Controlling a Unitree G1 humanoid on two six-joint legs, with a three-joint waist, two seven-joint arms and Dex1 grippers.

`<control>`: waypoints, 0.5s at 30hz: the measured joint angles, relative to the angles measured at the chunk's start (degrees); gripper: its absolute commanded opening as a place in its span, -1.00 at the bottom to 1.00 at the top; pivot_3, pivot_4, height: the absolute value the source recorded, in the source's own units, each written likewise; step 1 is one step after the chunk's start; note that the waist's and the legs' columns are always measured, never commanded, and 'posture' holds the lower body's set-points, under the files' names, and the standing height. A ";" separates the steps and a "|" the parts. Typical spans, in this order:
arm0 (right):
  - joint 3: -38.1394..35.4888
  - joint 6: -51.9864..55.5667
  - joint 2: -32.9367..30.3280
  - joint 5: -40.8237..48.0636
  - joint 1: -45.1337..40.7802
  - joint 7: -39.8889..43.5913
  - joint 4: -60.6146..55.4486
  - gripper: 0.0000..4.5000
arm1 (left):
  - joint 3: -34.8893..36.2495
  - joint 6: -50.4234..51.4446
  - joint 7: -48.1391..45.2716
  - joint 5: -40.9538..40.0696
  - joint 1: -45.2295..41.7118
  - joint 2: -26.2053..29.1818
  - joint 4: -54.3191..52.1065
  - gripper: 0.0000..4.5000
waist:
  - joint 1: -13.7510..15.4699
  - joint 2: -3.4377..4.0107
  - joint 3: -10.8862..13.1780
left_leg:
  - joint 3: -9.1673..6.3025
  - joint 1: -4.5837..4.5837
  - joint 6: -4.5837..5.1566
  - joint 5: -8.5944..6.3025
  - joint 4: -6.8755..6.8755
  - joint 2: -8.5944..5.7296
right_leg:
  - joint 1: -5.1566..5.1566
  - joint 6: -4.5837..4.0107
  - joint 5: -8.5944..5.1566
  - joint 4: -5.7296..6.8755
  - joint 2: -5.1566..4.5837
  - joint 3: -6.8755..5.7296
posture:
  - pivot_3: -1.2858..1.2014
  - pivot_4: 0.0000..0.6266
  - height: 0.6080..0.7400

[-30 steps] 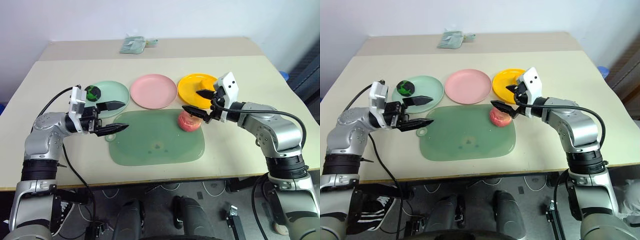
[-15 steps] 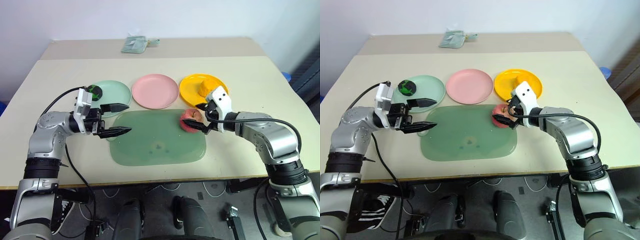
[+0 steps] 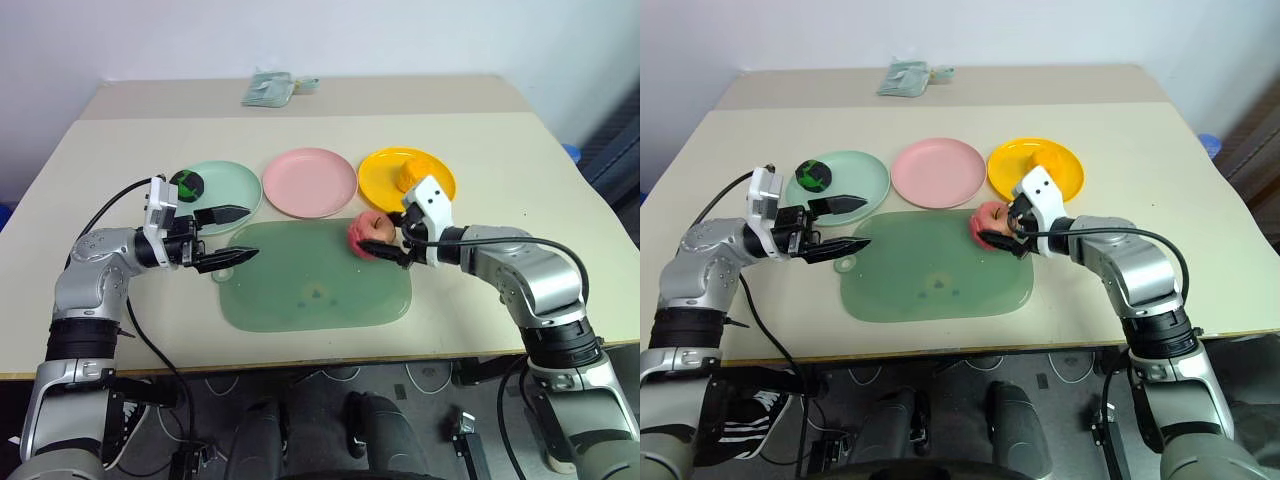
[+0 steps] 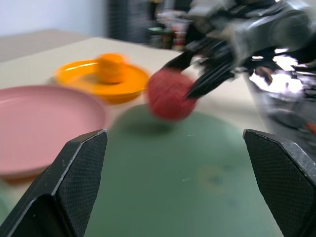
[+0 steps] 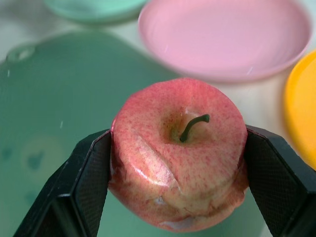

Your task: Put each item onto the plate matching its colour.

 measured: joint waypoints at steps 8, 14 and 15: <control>3.79 -21.08 12.65 -10.98 -17.76 -6.52 26.55 0.47 | 0.88 -3.44 10.60 4.01 -1.30 -2.32 2.07 1.00 | -0.36 0.00 0.00 | 0.02 0.00 0.00 0.00 -0.13 0.02 | -0.03 0.15 0.10 0.02 0.05 0.00 | 0.03 -0.52 1.00; 6.62 -36.16 18.80 -17.97 -23.22 -9.70 51.35 0.47 | 1.53 -3.83 14.38 4.36 1.39 -2.39 -0.25 1.00 | -0.19 0.03 0.02 | 0.09 -0.05 -0.01 0.01 -0.10 -0.01 | -0.04 0.16 0.11 0.00 -0.05 0.00 | 0.03 -0.52 1.00; 6.12 -38.40 19.93 -18.25 -24.98 -10.53 55.81 0.47 | 1.76 -3.82 14.61 4.26 2.29 -2.21 -1.02 1.00 | -0.41 0.03 0.02 | 0.10 -0.05 -0.01 0.01 -0.09 -0.01 | -0.05 0.16 0.11 0.00 -0.04 0.00 | 0.03 -0.52 1.00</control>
